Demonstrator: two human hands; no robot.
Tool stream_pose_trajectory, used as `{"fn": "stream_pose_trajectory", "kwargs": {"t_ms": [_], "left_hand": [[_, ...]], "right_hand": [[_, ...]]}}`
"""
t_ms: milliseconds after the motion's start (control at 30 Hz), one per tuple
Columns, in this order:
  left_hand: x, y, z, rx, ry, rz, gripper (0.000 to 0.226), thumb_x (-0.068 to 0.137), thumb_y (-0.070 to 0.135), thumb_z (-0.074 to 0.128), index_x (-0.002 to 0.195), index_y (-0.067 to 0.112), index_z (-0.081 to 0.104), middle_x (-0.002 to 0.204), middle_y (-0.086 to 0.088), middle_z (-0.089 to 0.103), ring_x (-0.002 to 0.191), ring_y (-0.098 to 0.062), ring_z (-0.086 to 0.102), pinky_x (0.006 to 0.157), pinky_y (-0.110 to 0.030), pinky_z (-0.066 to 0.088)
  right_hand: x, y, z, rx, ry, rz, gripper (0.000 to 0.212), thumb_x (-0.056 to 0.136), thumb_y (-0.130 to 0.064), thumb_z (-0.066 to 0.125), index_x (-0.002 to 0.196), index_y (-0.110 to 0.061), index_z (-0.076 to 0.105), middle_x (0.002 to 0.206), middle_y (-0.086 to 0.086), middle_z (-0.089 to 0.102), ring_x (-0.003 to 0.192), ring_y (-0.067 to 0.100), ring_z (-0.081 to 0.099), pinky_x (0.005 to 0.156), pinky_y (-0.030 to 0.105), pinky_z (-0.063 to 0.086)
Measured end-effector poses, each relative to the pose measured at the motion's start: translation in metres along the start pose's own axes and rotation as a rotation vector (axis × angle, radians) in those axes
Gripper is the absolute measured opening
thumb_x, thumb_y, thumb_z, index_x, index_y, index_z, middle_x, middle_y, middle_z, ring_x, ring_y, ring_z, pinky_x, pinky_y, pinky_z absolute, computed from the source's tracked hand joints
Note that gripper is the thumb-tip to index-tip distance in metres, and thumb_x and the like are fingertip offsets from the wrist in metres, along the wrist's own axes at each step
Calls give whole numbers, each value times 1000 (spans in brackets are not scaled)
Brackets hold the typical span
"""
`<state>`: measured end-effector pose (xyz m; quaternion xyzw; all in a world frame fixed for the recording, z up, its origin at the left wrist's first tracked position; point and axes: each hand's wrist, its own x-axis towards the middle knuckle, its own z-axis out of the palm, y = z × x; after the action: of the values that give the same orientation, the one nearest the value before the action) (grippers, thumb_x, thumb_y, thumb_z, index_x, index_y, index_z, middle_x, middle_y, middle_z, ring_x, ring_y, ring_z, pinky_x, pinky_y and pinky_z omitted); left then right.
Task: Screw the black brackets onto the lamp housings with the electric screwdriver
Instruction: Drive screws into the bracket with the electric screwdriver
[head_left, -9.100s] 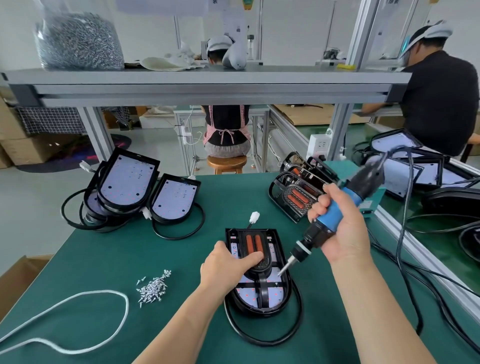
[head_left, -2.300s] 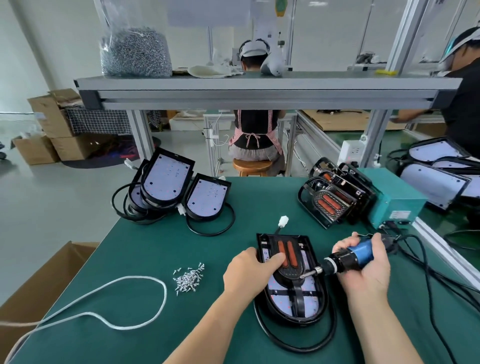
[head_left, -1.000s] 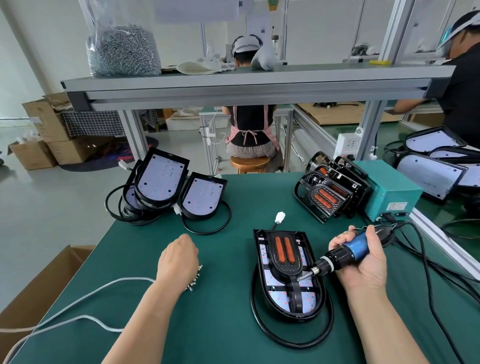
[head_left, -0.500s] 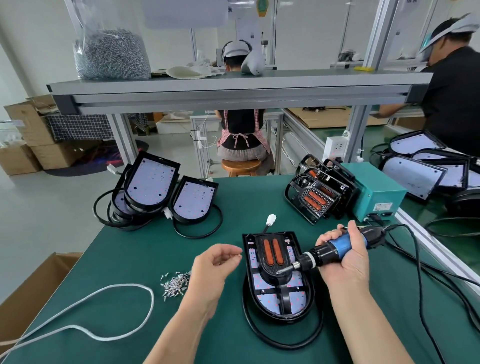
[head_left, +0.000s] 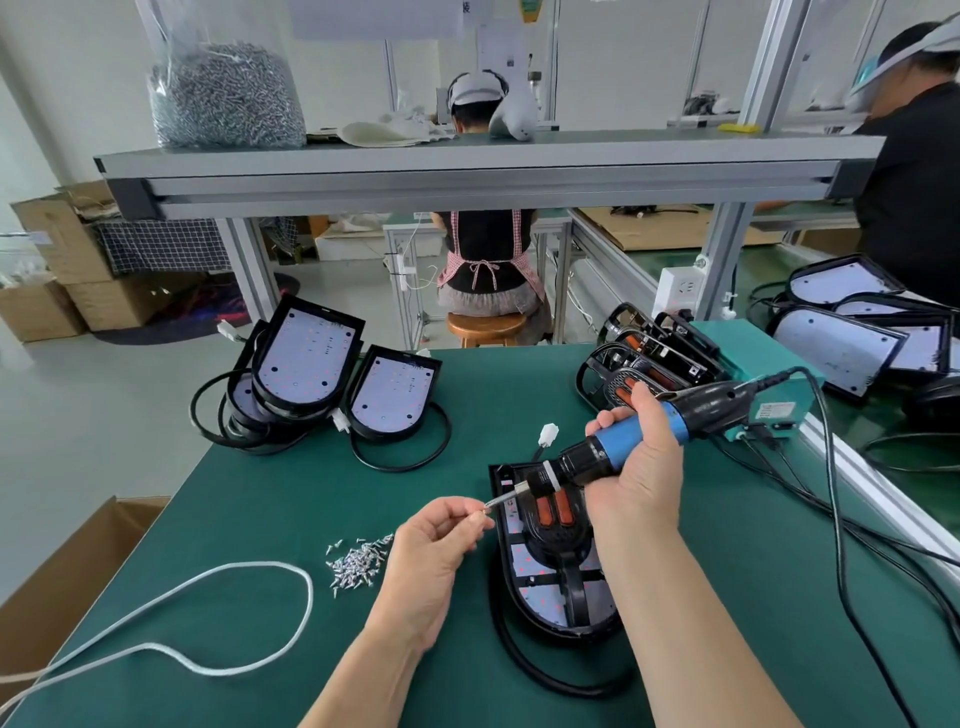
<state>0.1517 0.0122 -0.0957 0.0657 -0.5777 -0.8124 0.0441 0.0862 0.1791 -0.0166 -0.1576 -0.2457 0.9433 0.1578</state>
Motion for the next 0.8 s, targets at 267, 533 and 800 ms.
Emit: {"fn": "stream_pose_trajectory", "kwargs": {"t_ms": [267,533,800], "left_hand": [[1,-1,-2,-41,-10,13,12,88,-5,65,86,5,71,80,-11,69,70,-10,58,77,-27,45],[0,-2,-3,-25,-13,17,20,87,-5,67,80,12,76,81,-11,69,72,-11,58,79,-27,45],[0,-5,-2,47,28,68,14,79,-3,75,81,11,77,83,-10,72,82,-17,63,85,-26,51]], "right_hand": [[-3,5,2,-64,5,-76,17,92,-14,73,94,-13,56,61,-3,55,49,11,54,49,24,51],[0,9,-3,-93,10,-88,23,91,-17,75,104,-12,57,64,-3,55,53,12,55,56,27,53],[-2,13,-6,-108,63,-114,20,91,-17,75,101,-15,58,65,-2,55,53,13,55,58,27,53]]}}
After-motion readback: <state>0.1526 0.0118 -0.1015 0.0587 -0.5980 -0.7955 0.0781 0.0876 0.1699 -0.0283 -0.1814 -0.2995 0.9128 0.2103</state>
